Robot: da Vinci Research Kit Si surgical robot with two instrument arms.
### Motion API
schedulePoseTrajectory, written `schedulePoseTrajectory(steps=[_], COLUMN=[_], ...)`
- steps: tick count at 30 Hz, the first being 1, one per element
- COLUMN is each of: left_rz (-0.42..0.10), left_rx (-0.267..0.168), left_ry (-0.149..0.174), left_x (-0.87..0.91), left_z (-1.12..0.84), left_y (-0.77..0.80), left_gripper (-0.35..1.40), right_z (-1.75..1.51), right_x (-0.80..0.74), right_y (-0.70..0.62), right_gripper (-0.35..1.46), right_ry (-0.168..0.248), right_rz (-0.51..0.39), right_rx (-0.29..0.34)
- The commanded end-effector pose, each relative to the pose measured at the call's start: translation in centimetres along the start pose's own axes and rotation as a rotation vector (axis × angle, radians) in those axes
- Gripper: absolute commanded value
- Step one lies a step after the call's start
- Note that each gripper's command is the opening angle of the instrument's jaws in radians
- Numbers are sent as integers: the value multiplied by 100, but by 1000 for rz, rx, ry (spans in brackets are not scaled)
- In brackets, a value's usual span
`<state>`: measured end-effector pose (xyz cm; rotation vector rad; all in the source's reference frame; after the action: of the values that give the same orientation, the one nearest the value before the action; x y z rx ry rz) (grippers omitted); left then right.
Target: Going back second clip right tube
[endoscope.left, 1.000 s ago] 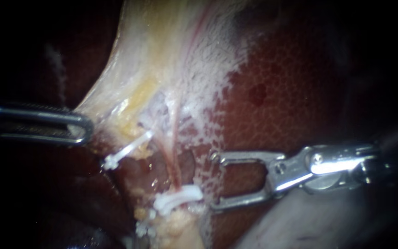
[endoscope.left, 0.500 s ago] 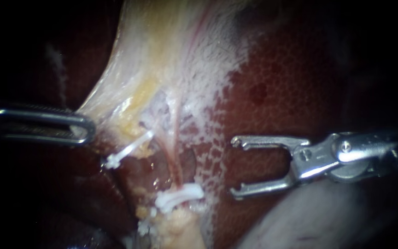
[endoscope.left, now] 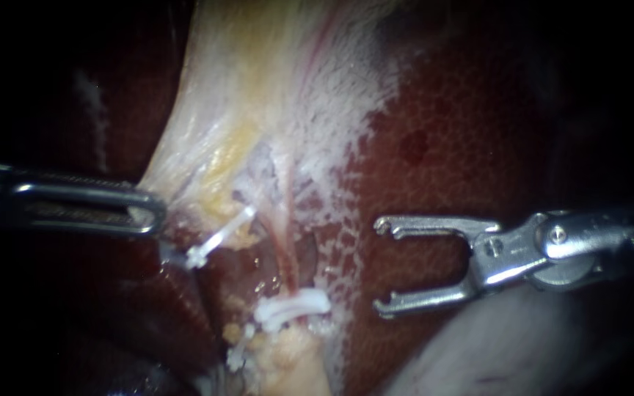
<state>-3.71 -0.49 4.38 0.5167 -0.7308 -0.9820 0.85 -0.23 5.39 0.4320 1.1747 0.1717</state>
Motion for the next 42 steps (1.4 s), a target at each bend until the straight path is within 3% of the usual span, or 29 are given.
schedulePoseTrajectory(steps=[1, 16, 42], left_rz=[1, 0, 2], left_rx=[4, 20, 22], left_ry=[3, 28, 35], left_x=[1, 15, 16], left_z=[3, 31, 36], left_y=[0, -3, -6], left_gripper=[-35, -35, -35], right_z=[0, -1, -4], right_x=[0, -1, -2], right_y=[0, 0, 0], right_gripper=[60, 60, 60], right_ry=[0, 0, 0], right_rz=[0, 0, 0], right_rx=[0, 0, 1])
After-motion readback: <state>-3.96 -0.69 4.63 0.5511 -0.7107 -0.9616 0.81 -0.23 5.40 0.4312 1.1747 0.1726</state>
